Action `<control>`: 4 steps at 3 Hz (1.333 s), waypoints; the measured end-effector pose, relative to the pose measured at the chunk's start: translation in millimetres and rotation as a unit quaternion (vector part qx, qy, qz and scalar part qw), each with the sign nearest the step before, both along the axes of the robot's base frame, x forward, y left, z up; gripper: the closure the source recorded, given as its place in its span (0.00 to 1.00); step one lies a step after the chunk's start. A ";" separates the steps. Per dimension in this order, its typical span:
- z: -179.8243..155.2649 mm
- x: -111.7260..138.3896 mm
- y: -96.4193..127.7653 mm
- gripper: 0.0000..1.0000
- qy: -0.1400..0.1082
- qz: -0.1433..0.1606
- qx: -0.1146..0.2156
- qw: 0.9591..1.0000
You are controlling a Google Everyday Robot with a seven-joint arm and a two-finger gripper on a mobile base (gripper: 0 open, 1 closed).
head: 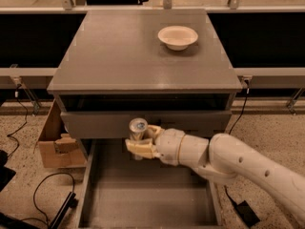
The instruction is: Place redbull can into middle drawer
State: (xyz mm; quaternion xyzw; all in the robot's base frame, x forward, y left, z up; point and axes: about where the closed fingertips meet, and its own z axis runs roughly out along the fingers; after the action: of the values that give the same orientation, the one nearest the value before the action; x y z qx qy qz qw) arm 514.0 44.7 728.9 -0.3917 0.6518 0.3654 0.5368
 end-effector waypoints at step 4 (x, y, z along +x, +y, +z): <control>-257.2 -38.5 24.7 1.00 0.010 0.133 -0.060 0.989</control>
Offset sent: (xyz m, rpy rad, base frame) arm -0.0446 -0.0024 -0.2487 -0.1670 0.0421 0.2462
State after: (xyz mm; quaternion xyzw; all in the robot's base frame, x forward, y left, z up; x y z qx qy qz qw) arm 475.4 69.5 471.7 -0.5027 0.6201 0.3979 0.4523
